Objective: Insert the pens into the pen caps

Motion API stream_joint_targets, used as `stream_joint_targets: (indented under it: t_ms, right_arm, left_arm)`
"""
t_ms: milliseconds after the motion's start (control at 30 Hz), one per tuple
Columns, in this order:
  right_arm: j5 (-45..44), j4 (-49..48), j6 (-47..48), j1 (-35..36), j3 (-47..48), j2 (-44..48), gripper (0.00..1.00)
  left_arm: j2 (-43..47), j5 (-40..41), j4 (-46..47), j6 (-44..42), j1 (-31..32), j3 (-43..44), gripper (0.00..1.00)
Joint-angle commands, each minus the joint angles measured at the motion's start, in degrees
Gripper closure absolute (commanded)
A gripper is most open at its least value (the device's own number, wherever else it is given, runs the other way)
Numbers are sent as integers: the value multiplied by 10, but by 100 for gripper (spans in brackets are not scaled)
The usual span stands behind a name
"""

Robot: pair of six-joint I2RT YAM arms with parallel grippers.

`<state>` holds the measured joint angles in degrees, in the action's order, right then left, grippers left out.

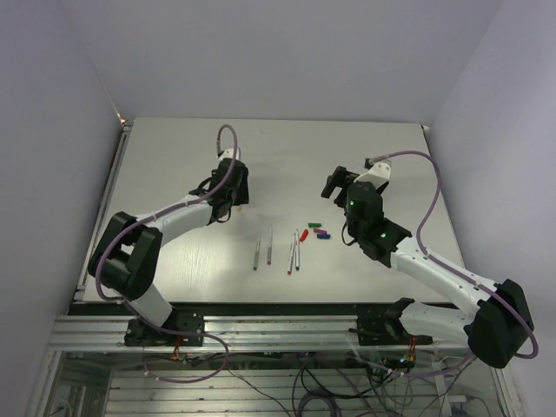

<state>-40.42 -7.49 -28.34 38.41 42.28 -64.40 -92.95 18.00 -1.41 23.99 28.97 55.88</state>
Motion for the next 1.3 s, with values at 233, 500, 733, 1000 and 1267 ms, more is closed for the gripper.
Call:
stream_joint_targets:
  t_ms: [233,500,733,1000,1267]
  right_arm:
    - [-78,68,-44,-4,-7,-2,19]
    - [-55,53,-61,-15,-30,10,20]
    - [-55,48,-71,-18,-50,27,21]
    - [-50,35,-71,-19,-62,30,21]
    - [-39,23,-76,-19,-68,32,21]
  left_arm:
    - [45,-13,-112,32,140,-45,40]
    - [50,9,-177,52,184,-49,40]
    - [24,-19,-183,59,202,-54,41]
    - [-8,-11,-192,68,212,-51,42]
    - [-28,-11,-202,69,214,-46,45]
